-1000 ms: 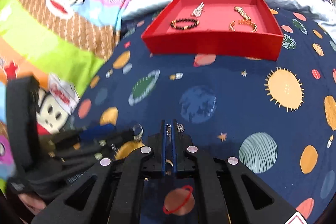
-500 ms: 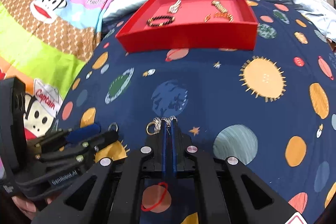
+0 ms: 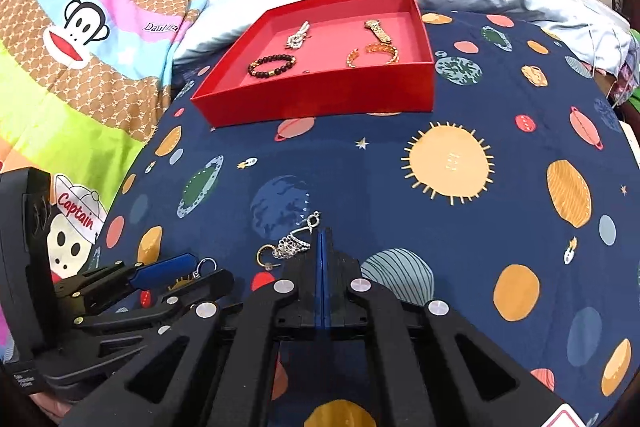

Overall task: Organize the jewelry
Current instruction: 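Grasp a small gold hoop earring with the left tool while the right tool holds the pendant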

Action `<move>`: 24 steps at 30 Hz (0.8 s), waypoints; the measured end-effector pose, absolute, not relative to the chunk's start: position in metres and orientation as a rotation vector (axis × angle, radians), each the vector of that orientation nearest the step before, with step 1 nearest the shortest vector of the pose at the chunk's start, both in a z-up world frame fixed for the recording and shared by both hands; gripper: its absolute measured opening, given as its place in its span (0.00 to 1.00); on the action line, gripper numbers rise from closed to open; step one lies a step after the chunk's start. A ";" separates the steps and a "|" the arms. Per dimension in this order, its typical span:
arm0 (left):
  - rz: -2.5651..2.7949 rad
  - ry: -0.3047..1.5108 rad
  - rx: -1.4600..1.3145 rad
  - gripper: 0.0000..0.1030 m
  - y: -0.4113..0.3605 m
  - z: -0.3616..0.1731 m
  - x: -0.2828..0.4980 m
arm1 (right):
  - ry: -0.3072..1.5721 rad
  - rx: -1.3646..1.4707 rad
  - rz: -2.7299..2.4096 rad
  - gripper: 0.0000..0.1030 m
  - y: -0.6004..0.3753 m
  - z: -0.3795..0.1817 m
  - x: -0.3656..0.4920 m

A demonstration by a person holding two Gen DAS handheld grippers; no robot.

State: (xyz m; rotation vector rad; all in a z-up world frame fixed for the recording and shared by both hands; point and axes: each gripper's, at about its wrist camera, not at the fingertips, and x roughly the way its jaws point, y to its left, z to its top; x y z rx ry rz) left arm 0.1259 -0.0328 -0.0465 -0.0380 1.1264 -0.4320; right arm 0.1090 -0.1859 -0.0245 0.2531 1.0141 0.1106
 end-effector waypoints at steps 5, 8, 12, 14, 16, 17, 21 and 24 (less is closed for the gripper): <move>-0.435 1.129 -0.037 0.46 -0.036 -0.048 0.128 | 1.057 0.212 0.140 0.09 -0.177 -0.033 0.113; -0.424 1.132 -0.041 0.46 -0.033 -0.049 0.128 | 1.069 0.203 0.156 0.12 -0.169 -0.039 0.116; -0.415 1.136 -0.047 0.46 -0.030 -0.050 0.130 | 1.082 0.211 0.150 0.15 -0.165 -0.046 0.129; -0.415 1.136 -0.047 0.46 -0.029 -0.050 0.129 | 1.088 0.222 0.152 0.22 -0.165 -0.049 0.136; -0.418 1.135 -0.047 0.46 -0.029 -0.050 0.129 | 1.098 0.213 0.161 0.24 -0.161 -0.053 0.142; -0.419 1.135 -0.046 0.46 -0.029 -0.050 0.129 | 1.097 0.204 0.164 0.24 -0.159 -0.054 0.143; -0.424 1.133 -0.038 0.46 -0.031 -0.050 0.130 | 1.094 0.184 0.156 0.17 -0.160 -0.053 0.143; -0.426 1.133 -0.042 0.46 -0.031 -0.050 0.130 | 1.082 0.201 0.133 0.17 -0.171 -0.048 0.135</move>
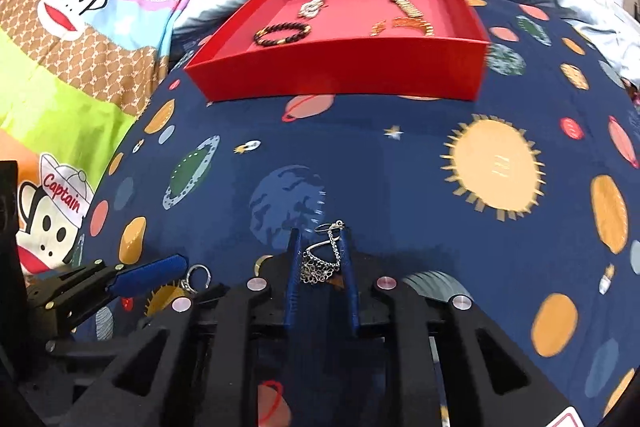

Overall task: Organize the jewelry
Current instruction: 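Grasp a small gold hoop earring with the left tool while the right tool holds the pendant, then carry the earring and heart pendant into the red tray and open both tools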

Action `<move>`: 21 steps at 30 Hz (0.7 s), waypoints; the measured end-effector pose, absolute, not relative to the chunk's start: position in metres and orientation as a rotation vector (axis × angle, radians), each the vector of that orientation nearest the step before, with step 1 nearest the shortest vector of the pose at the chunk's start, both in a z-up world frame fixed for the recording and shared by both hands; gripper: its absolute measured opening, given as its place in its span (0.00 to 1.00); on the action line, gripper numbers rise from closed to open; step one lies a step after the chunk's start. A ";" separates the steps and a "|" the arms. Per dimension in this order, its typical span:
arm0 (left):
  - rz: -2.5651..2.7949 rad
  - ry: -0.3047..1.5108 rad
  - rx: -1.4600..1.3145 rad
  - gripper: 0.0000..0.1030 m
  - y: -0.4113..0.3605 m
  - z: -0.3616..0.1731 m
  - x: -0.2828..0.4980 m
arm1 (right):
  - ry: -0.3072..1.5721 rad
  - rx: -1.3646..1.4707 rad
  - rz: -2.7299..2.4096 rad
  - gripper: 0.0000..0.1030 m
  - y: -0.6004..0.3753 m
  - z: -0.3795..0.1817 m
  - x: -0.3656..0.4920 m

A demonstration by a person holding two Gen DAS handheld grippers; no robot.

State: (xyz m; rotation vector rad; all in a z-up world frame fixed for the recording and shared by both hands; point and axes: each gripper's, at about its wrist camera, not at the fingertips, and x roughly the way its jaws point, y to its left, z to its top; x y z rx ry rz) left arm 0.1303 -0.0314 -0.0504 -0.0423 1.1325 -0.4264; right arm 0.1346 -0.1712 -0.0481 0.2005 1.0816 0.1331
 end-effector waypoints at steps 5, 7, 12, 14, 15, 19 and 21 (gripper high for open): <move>-0.442 1.130 -0.041 0.46 -0.040 -0.050 0.133 | 1.054 0.238 0.091 0.17 -0.190 -0.037 0.122; -0.455 1.125 -0.035 0.46 -0.046 -0.050 0.133 | 1.048 0.245 0.078 0.17 -0.196 -0.033 0.117; -0.493 1.093 0.017 0.46 -0.066 -0.051 0.133 | 1.035 0.248 0.062 0.17 -0.203 -0.027 0.112; -0.502 1.081 0.028 0.45 -0.072 -0.052 0.134 | 1.033 0.248 0.061 0.17 -0.204 -0.026 0.111; -0.501 1.078 0.033 0.45 -0.073 -0.052 0.135 | 1.032 0.251 0.060 0.17 -0.205 -0.026 0.111; -0.511 1.057 0.060 0.29 -0.079 -0.053 0.137 | 1.033 0.258 0.057 0.17 -0.208 -0.026 0.109; -0.514 1.048 0.078 0.24 -0.080 -0.053 0.136 | 1.034 0.260 0.056 0.17 -0.209 -0.026 0.108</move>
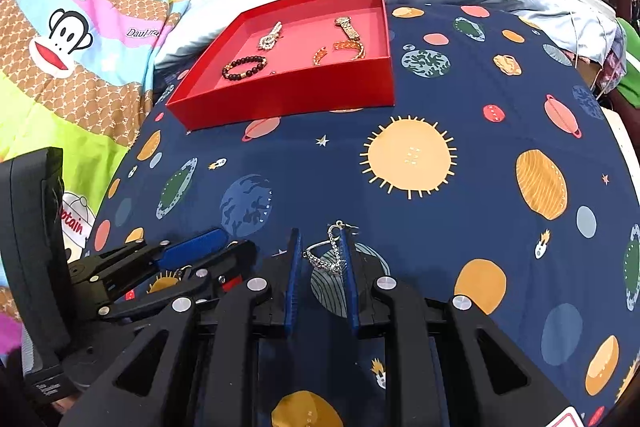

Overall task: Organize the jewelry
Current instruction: 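Carry the earring and heart pendant into the red tray and open both tools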

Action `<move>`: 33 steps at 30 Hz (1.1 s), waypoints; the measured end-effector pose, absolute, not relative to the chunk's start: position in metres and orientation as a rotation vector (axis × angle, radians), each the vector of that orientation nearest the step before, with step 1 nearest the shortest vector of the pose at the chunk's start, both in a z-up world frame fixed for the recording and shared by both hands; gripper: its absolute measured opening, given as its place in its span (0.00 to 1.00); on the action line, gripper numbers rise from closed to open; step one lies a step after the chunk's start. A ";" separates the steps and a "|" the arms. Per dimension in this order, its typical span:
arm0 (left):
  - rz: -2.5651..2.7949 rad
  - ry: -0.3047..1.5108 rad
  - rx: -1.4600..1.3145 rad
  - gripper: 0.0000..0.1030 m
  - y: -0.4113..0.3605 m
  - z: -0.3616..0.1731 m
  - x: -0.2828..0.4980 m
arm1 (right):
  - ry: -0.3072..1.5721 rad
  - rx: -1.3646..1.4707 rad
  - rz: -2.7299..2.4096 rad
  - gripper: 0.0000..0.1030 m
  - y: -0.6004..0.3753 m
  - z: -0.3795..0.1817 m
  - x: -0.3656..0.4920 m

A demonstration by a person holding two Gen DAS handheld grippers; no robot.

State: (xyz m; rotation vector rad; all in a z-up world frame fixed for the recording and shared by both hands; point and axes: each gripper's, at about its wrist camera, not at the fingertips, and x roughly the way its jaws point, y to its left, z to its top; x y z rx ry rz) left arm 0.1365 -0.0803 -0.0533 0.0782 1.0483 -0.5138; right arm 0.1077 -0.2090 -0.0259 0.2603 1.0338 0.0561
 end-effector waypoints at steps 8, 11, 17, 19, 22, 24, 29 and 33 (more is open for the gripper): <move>-0.520 1.049 0.069 0.18 -0.078 -0.053 0.131 | 1.030 0.265 0.059 0.17 -0.209 -0.024 0.105; -0.511 1.057 0.037 0.18 -0.071 -0.047 0.131 | 1.018 0.268 0.067 0.17 -0.209 -0.018 0.103; -0.501 1.018 -0.026 0.18 -0.055 -0.015 0.145 | 0.965 0.245 0.096 0.17 -0.205 0.008 0.113; -0.502 0.992 -0.034 0.18 -0.054 -0.001 0.158 | 0.943 0.227 0.106 0.17 -0.204 0.017 0.124; -0.495 0.951 -0.035 0.18 -0.057 0.019 0.185 | 0.902 0.214 0.128 0.17 -0.204 0.033 0.148; -0.493 0.926 -0.037 0.18 -0.061 0.031 0.209 | 0.874 0.203 0.138 0.17 -0.205 0.043 0.172; -0.460 0.890 -0.009 0.18 -0.081 0.039 0.277 | 0.867 0.216 0.149 0.17 -0.213 0.048 0.242; -0.461 0.919 -0.001 0.18 -0.100 0.022 0.330 | 0.905 0.221 0.139 0.17 -0.219 0.031 0.301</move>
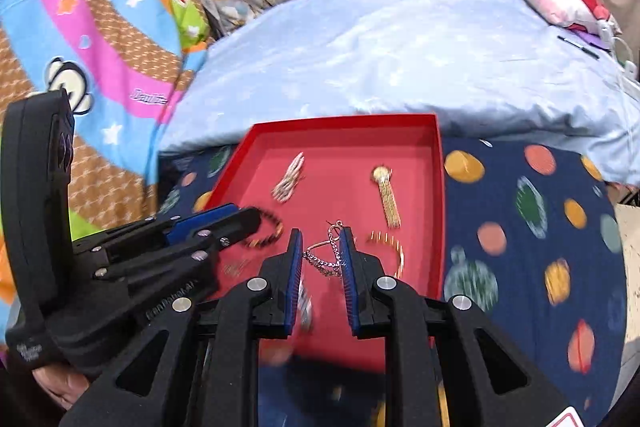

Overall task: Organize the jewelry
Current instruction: 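Carry the earring and heart pendant into the red tray and open both tools, then grasp the second gold hoop earring with the right tool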

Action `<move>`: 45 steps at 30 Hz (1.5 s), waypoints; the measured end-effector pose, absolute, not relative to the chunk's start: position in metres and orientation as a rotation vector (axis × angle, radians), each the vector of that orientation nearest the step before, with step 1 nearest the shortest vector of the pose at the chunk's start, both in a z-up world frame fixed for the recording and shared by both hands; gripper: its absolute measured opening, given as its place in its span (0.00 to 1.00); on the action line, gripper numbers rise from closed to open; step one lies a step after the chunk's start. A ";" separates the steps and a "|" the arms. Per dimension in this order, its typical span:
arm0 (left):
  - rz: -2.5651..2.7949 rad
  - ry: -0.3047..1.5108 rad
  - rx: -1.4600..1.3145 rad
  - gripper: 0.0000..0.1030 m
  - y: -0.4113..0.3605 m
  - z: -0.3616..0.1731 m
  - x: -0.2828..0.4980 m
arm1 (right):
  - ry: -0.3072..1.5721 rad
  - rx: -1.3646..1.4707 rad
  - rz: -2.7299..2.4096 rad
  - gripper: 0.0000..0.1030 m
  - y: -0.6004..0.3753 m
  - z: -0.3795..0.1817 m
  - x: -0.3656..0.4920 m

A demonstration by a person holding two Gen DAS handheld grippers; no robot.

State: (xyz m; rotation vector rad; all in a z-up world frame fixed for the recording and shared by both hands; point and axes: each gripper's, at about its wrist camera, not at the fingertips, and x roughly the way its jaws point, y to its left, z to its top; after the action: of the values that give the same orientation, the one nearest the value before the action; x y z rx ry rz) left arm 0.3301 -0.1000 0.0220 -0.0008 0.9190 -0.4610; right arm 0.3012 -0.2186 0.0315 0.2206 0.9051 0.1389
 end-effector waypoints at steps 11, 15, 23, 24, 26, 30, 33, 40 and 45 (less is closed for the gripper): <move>-0.403 1.033 -0.034 0.18 -0.107 -0.032 0.395 | 1.018 0.253 0.133 0.18 -0.221 -0.022 0.373; -0.393 1.018 -0.030 0.29 -0.104 -0.030 0.396 | 1.001 0.250 0.117 0.19 -0.220 -0.021 0.374; -0.398 0.914 -0.083 0.43 -0.075 0.025 0.370 | 0.873 0.237 0.078 0.21 -0.234 0.036 0.327; -0.392 0.899 -0.083 0.45 -0.069 0.034 0.361 | 0.858 0.232 0.069 0.24 -0.236 0.045 0.313; -0.382 0.868 -0.078 0.47 -0.056 0.048 0.340 | 0.838 0.227 0.058 0.28 -0.239 0.055 0.287; -0.343 0.851 -0.060 0.49 -0.032 0.058 0.295 | 0.824 0.188 0.029 0.29 -0.238 0.065 0.218; -0.312 0.854 -0.041 0.49 -0.016 0.052 0.253 | 0.839 0.153 0.003 0.29 -0.232 0.061 0.172; -0.295 0.934 0.014 0.49 0.003 0.019 0.171 | 0.910 0.194 -0.019 0.29 -0.233 0.035 0.094; -0.291 1.011 -0.004 0.49 0.012 -0.009 0.134 | 0.960 0.221 -0.049 0.29 -0.235 0.013 0.059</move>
State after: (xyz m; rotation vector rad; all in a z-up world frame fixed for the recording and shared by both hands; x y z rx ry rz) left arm 0.1339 0.0116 -0.0092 -0.0036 1.0115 -0.2910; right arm 0.0589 -0.2352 0.0127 0.2212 0.9604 -0.0486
